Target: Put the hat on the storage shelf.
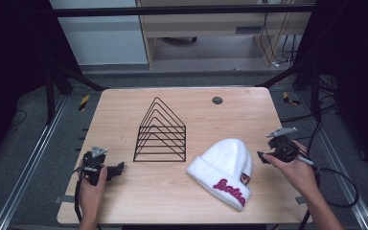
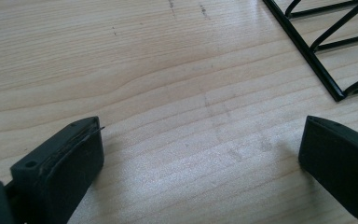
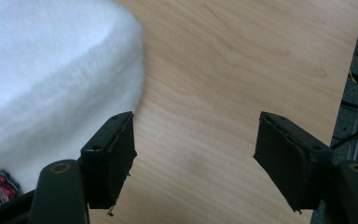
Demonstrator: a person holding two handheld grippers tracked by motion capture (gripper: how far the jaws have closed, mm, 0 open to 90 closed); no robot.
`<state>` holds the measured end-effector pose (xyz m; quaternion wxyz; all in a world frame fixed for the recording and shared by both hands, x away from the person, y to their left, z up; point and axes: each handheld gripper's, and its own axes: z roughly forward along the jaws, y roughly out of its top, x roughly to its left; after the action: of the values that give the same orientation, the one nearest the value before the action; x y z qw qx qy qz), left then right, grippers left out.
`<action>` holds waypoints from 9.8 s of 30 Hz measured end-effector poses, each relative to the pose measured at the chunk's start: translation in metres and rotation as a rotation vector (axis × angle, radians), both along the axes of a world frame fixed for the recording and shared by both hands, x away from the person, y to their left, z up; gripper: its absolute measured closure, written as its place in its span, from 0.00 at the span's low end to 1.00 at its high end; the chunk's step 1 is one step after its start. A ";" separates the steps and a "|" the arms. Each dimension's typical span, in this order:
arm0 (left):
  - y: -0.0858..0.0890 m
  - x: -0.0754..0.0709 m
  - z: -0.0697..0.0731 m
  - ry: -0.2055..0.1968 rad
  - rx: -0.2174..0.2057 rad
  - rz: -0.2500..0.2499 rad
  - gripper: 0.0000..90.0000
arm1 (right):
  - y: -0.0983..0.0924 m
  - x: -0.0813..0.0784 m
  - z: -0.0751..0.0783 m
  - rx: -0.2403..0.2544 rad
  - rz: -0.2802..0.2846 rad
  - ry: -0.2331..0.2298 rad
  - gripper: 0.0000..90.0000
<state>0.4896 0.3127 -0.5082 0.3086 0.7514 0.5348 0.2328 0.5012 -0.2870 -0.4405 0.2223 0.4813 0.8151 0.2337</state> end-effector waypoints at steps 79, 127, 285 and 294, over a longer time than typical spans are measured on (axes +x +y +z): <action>0.000 0.000 0.000 0.001 0.000 0.000 0.00 | 0.077 0.006 0.030 0.094 0.227 -0.117 0.93; -0.087 -0.030 0.201 -0.277 -0.027 -0.470 0.04 | 0.107 -0.041 0.216 0.270 0.451 -0.590 0.94; -0.060 0.031 0.162 -0.181 -0.108 -0.342 0.81 | 0.261 0.052 0.208 0.341 0.592 -0.480 0.92; -0.056 0.024 0.153 -0.175 -0.104 -0.340 0.81 | 0.266 0.042 0.203 0.323 0.615 -0.467 0.92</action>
<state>0.5140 0.2563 -0.3548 0.4270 0.7911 0.3824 0.2136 0.5434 -0.0206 -0.2371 0.2427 0.1784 0.8014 0.5167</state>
